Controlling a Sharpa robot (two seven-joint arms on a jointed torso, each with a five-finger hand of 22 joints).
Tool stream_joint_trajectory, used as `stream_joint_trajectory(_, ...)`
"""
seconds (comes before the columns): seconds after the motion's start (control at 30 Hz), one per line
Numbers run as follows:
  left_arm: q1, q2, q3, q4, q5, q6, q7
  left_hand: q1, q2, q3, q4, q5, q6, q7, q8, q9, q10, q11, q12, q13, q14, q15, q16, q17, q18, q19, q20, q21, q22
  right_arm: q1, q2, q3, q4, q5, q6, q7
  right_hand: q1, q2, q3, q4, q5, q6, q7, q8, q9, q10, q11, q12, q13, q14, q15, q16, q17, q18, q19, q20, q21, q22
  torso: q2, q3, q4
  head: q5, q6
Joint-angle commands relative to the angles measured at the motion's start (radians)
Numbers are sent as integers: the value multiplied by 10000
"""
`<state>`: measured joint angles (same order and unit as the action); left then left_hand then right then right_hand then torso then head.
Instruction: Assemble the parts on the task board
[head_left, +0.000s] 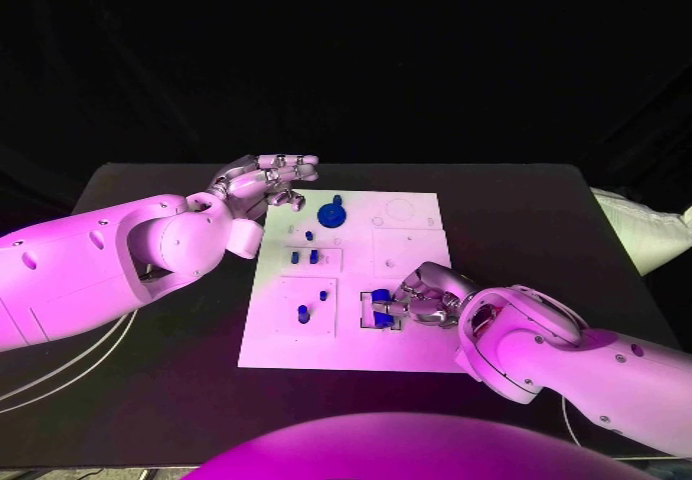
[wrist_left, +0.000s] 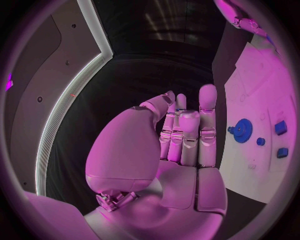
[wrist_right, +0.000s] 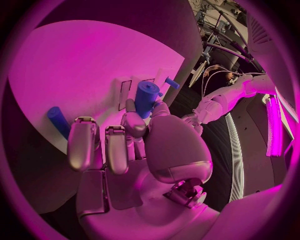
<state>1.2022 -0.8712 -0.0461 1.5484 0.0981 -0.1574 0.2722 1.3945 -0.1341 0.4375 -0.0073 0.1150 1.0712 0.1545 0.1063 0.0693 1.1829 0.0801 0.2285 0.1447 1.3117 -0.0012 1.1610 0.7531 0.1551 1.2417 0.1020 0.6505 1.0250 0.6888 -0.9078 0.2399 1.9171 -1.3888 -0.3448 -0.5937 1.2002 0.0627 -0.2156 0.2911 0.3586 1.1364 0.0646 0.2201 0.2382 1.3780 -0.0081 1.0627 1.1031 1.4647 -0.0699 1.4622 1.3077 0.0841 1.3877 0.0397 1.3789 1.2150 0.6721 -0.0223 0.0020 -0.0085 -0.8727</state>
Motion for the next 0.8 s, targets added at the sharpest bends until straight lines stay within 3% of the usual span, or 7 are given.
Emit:
stream_joint_trajectory(0.03,2,20,8,35,-32,184,27,-24,62,-72,2,-32,-56,33,67,-13,-81,2,54,10,-54,10,-44,-10,169,-93,-5,-62,-10,22,77,-16,-65,-222,252,-55,-177,-12,-178,2,-463,-39,-10,-27,65,19,-45,-129,-66,662,-77,46,300,-81,30,-63,27,-1,-1,11,-4,1,1)
stream_joint_trajectory(0.17,3,14,8,43,-32,187,23,-24,62,-72,2,-32,-56,33,67,-13,-81,2,54,10,-54,10,-44,-10,169,-93,-5,-62,-10,54,142,-26,-94,-392,139,-17,-652,-216,-650,-1,-1866,-94,2,-48,243,-90,-22,-552,-335,646,-64,12,235,-68,-11,-57,-13,-56,0,13,-5,10,1)
stream_joint_trajectory(0.3,3,2,8,43,-32,185,22,-24,62,-72,2,-32,-56,33,67,-13,-81,2,54,10,-54,10,-44,-10,169,-93,-5,-62,-10,62,157,-29,-110,-573,65,29,-922,-531,-716,23,-2361,-143,25,-71,335,-224,-10,-975,-646,633,-48,-20,180,-56,-50,-41,-54,-113,-6,14,-20,23,1)
stream_joint_trajectory(0.63,3,-5,9,47,-32,197,20,-24,62,-72,2,-32,-56,33,67,-13,-81,2,54,10,-54,10,-44,-10,169,-93,-5,-62,-10,66,151,-33,-36,-733,89,71,-908,-557,-555,2,-2167,-121,11,-59,422,-174,-21,-992,-630,645,-53,4,233,-66,-23,-40,-28,-58,-8,18,-10,33,1)
stream_joint_trajectory(0.73,3,-7,9,47,-32,203,18,-28,80,-91,4,-30,-59,31,72,-12,-108,3,75,17,-64,13,-45,-21,172,-100,-2,-95,-30,65,150,-34,-18,-784,105,72,-724,-529,-460,-25,-2017,-109,1,-53,478,-141,-30,-995,-613,650,-61,12,250,-70,-9,-45,-15,-34,-9,14,-6,25,1)
stream_joint_trajectory(0.8,3,-8,9,48,-32,208,13,-29,82,-94,4,-29,-60,31,73,-12,-112,3,77,17,-65,14,-45,-23,173,-100,-2,-100,-32,65,151,-34,-6,-917,123,65,-119,-469,-287,-257,-1796,-69,-23,-28,557,-91,-51,-940,-536,655,-80,22,272,-73,0,-56,-6,-13,-4,16,-6,19,1)
